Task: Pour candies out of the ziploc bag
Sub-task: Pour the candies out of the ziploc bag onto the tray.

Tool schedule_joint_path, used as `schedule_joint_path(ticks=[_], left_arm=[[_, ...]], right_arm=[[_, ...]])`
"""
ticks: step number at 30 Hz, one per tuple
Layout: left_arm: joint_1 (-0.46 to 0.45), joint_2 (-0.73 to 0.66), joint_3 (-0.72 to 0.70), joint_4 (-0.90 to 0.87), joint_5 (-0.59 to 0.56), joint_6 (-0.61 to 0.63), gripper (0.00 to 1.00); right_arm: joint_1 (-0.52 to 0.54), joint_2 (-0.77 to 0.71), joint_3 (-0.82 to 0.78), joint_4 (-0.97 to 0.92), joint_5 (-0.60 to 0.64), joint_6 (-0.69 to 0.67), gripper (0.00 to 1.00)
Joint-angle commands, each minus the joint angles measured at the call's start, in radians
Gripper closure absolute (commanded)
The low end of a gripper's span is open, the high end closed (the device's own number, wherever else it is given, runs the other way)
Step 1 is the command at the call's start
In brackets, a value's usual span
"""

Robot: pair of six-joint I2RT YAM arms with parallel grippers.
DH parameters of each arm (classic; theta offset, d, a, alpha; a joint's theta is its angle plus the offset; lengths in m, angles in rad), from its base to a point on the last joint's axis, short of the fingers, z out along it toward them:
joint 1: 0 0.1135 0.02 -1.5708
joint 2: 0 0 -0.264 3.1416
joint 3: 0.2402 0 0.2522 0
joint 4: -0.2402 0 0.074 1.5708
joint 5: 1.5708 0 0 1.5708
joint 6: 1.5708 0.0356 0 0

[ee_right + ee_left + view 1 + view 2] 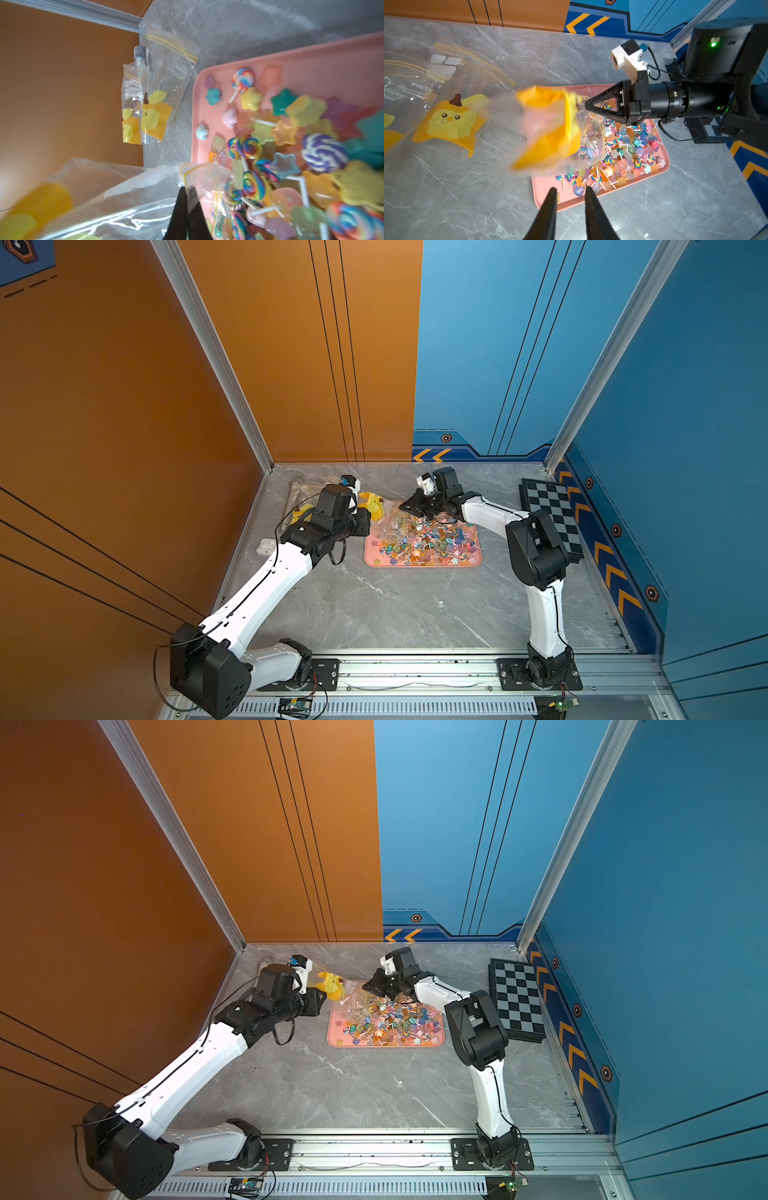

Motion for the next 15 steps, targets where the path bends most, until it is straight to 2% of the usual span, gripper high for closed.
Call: schedule_joint_path(ticks=[1, 8, 15], left_arm=[[-0.005, -0.020, -0.024, 0.016, -0.012, -0.004, 0.67], [0.011, -0.024, -0.053, 0.032, 0.002, -0.010, 0.59], [0.111, -0.075, -0.082, 0.126, 0.081, -0.060, 0.44]], right_arm=[[-0.009, 0.011, -0.019, 0.022, 0.040, 0.014, 1.00], [-0.010, 0.004, -0.033, 0.034, 0.028, 0.014, 1.00], [-0.012, -0.015, -0.058, 0.035, 0.028, -0.001, 1.00]])
